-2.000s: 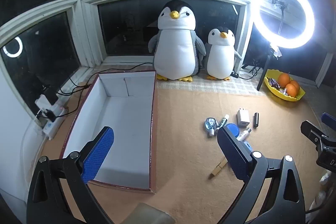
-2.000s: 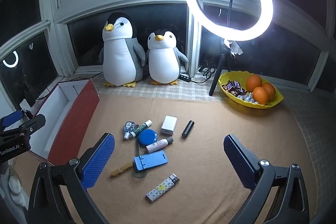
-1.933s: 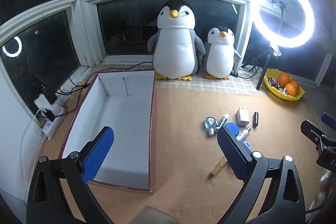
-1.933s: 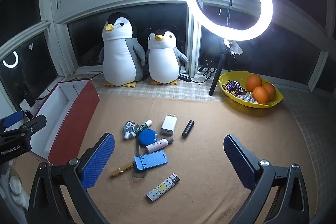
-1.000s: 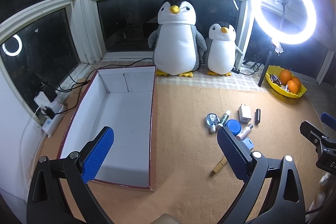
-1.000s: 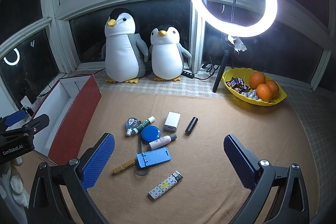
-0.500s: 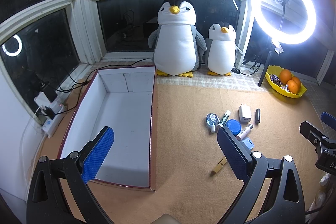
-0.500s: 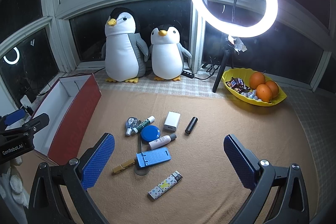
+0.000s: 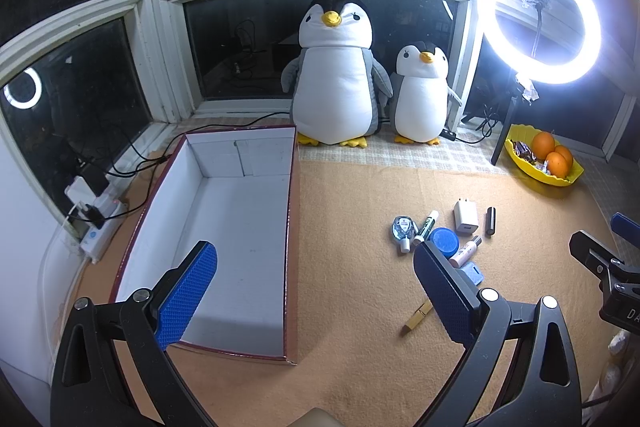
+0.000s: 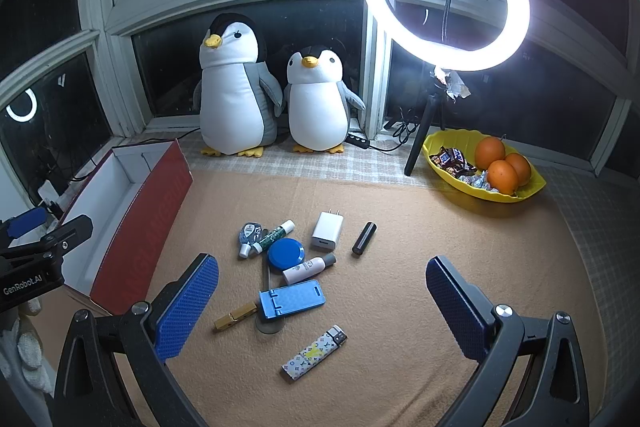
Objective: Organize rigid objects
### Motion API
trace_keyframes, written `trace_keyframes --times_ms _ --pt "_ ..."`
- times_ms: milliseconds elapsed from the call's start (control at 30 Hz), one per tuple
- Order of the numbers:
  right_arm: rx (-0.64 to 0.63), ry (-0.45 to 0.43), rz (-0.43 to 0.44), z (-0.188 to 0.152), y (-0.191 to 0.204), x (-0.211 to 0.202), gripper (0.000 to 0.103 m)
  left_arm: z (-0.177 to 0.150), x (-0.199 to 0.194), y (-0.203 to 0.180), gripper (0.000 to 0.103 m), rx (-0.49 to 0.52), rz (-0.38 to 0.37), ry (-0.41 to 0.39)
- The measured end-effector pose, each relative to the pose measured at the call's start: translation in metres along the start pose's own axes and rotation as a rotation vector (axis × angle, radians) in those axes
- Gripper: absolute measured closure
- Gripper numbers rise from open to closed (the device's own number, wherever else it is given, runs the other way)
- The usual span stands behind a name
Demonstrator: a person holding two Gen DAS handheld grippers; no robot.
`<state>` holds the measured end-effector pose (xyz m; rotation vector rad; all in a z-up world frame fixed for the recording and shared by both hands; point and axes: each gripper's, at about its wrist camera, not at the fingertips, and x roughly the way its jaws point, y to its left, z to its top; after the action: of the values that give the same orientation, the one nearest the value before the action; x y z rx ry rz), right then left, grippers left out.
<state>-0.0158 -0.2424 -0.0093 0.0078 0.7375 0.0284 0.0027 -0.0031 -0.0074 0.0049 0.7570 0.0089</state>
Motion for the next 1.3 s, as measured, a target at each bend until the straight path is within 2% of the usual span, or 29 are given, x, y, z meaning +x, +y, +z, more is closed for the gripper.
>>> trace_keyframes --times_ms 900,1300 --pt "-0.003 0.023 0.000 -0.002 0.000 0.007 0.000 -0.003 0.005 -0.002 0.004 -0.004 0.003 0.009" --pt "-0.009 0.054 0.002 0.000 0.001 0.014 0.000 -0.003 0.014 0.010 0.004 -0.027 0.024 0.034"
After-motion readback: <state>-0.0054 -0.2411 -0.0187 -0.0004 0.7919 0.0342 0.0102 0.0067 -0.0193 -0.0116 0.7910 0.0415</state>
